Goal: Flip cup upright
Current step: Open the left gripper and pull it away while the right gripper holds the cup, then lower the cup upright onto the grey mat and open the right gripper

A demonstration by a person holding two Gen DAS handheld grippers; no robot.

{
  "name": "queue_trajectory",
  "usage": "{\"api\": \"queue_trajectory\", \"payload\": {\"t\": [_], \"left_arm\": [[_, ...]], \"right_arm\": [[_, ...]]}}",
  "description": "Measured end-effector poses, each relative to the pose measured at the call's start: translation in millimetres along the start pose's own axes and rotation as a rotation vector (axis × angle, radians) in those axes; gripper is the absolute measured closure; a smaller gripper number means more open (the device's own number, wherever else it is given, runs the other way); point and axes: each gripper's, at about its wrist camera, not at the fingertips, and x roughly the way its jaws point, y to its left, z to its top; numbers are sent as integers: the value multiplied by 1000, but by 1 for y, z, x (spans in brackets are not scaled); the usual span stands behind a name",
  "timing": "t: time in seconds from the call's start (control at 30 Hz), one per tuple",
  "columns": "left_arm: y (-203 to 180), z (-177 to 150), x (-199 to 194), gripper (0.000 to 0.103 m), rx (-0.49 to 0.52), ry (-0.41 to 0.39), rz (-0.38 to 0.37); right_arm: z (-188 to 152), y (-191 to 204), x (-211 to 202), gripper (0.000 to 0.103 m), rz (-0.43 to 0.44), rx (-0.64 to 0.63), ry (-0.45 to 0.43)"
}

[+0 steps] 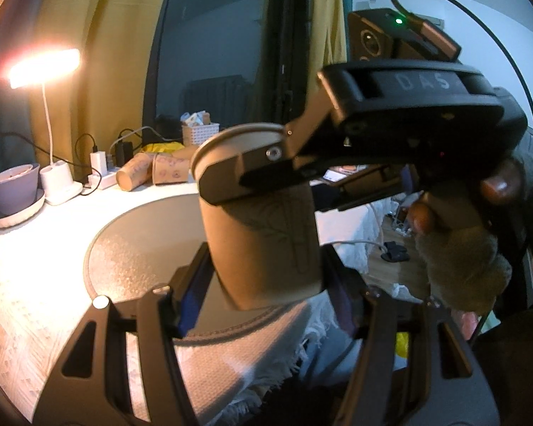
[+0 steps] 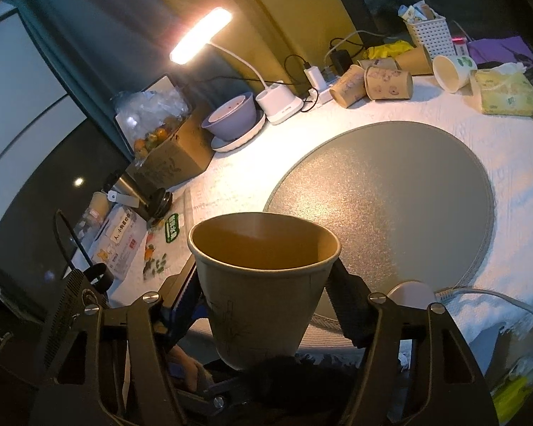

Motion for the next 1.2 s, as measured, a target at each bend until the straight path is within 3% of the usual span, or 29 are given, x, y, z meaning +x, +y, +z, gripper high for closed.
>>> {"api": "queue_trajectory", "payload": {"t": [0.13,0.23,0.43,0.7,0.83,1.03,1.2], "left_arm": [[5,-1,6,40,-24,31,-5],[10,-3,12,29,-54,62,-9],[27,-8,21,29,-117,123,2],[88,-14,27,29,-308,215,55],[125,-11,32,29,-397,250,126],[160,1,41,29,-446,269,183],[177,7,54,29,-489,302,170]], "right_arm": [[-1,-1,1,35,-7,-5,-3],[1,-3,2,35,-24,1,-10],[10,-7,6,35,-95,-31,-37],[32,-13,25,35,-216,-126,-82],[45,-14,39,35,-292,-198,-111],[60,-23,70,35,-395,-263,-140],[71,-33,95,35,-431,-293,-121]]}}
